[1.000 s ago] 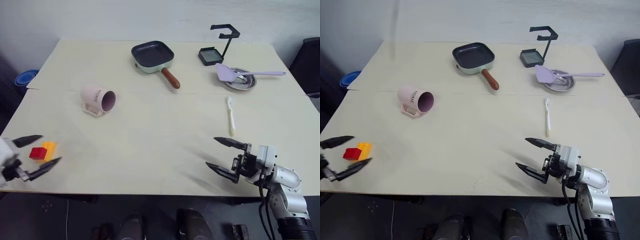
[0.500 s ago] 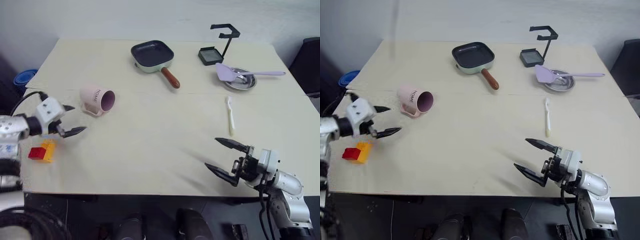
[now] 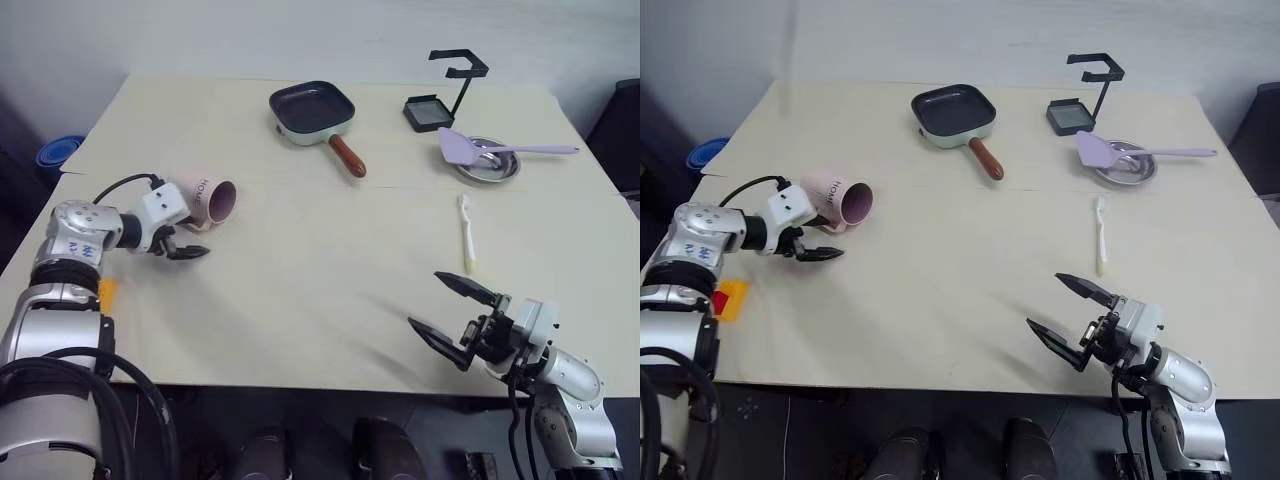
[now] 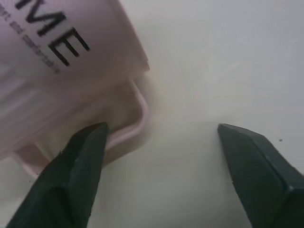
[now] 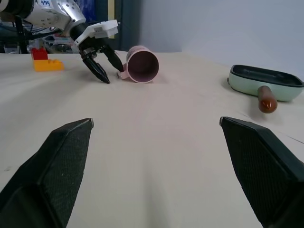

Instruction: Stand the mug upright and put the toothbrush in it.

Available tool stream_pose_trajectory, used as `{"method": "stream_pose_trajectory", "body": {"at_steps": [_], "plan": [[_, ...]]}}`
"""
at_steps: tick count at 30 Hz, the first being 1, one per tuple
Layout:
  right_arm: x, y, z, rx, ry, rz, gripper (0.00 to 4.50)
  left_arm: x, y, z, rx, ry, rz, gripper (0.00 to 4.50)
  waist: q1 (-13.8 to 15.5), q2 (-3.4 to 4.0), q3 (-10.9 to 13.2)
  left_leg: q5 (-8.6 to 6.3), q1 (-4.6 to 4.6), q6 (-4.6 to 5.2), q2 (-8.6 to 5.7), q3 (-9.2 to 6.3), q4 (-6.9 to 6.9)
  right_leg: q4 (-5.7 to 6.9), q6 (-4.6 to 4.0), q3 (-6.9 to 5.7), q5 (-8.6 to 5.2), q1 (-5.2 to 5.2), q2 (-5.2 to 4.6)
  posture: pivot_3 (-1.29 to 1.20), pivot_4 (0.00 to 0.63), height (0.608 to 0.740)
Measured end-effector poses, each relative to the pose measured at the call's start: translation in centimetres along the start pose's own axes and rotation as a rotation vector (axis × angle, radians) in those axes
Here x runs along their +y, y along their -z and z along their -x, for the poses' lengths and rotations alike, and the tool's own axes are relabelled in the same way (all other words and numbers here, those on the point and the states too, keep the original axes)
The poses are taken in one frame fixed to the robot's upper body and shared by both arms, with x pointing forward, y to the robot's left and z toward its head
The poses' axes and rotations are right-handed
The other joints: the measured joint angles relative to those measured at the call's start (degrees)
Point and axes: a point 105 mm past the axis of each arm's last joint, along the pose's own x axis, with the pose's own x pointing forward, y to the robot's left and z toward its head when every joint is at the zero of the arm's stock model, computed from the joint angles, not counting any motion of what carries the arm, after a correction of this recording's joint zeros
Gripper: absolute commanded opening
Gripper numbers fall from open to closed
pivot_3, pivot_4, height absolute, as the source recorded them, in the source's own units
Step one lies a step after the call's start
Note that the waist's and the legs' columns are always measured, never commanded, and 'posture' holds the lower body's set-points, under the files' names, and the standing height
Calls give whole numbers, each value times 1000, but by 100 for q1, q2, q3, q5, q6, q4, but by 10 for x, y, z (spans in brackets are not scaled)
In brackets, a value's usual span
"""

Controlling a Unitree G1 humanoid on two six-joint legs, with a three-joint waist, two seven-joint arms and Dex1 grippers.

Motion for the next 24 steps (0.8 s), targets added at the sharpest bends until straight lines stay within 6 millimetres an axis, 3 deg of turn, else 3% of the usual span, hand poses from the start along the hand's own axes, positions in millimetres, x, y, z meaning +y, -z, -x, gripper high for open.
{"method": "stream_pose_trajectory", "body": {"at_steps": [4,10,14,17,20,24], "plan": [[1,-1,0,-11,5,9,4500,-10,-14,-16,-15,70,-27,1656,17,0,0,0,2,1,-2,-3,0,0,2,1,1,1,-1,0,150,740],[0,-1,0,-16,16,15,4500,-16,-18,-20,-19,113,-51,93,-9,4,-3,0,9,0,-1,-6,0,0,2,3,1,5,-1,0,150,740],[1,0,0,-16,33,11,4500,-19,-19,-20,-56,123,-39,1,40,8,-5,4,12,2,1,-12,4,4,2,3,1,9,-4,0,150,740],[0,0,-1,-13,42,15,4500,-30,-31,-22,-185,198,14,1,91,8,-5,3,5,3,4,-15,7,4,4,2,2,9,-7,0,150,740],[-1,-5,-6,-20,41,34,4500,-63,-74,-22,-481,440,110,1,104,3,0,1,-17,6,15,-23,27,3,4,-7,2,7,-7,0,150,740],[-5,-11,-10,0,35,58,4500,-89,-122,-12,-727,591,192,1,59,0,2,-1,-15,6,11,-60,35,3,8,-2,4,8,-4,0,150,740]]}}
